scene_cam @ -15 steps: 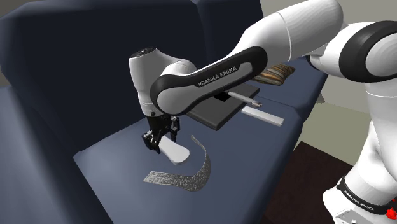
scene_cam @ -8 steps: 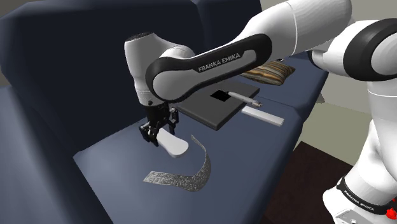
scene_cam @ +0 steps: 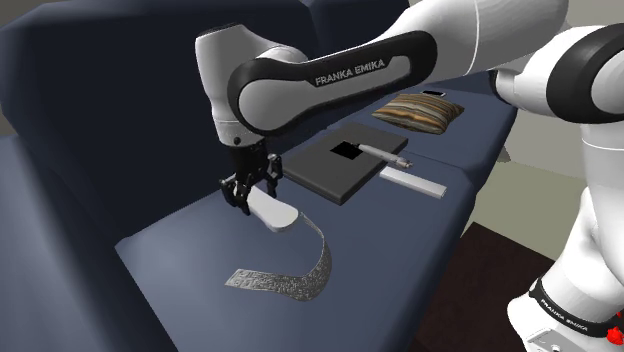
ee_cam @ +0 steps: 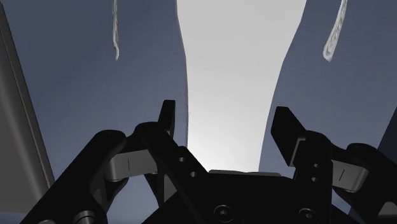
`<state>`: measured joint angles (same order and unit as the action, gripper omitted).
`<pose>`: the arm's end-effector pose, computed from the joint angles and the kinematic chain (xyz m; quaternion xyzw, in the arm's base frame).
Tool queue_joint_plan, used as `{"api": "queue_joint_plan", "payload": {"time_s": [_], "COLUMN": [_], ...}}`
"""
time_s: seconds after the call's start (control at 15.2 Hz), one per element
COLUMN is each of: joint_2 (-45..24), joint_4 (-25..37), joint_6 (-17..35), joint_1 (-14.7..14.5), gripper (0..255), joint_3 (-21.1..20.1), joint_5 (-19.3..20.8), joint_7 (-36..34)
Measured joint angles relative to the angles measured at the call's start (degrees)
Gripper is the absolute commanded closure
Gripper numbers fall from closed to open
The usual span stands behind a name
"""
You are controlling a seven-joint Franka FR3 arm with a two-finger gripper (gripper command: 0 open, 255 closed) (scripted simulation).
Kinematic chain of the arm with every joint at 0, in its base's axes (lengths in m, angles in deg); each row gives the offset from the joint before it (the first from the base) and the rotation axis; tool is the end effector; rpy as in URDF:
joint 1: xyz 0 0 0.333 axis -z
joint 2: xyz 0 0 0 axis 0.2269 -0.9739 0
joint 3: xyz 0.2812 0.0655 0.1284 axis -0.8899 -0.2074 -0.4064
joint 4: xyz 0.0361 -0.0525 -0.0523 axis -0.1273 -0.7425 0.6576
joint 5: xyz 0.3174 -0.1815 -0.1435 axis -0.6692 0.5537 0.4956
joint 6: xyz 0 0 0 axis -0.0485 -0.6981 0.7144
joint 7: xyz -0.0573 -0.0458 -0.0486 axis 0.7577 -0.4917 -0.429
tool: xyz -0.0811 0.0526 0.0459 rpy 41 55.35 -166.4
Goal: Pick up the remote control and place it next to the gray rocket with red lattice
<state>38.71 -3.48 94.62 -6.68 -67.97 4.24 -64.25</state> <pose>0.5574 0.4088 0.4655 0.9989 0.0471 -0.0039 0.0059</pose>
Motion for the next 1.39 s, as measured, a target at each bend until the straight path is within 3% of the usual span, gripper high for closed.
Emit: {"api": "queue_joint_plan", "payload": {"time_s": [0.79,1.39], "joint_2": [5.1,2.65], "joint_4": [-6.04,-2.12], "joint_6": [1.74,0.63], "joint_1": [11.51,18.33], "gripper": [255,255], "joint_3": [3.21,6.27], "joint_5": [-2.71,-3.17], "joint_7": [14.12,24.33]}}
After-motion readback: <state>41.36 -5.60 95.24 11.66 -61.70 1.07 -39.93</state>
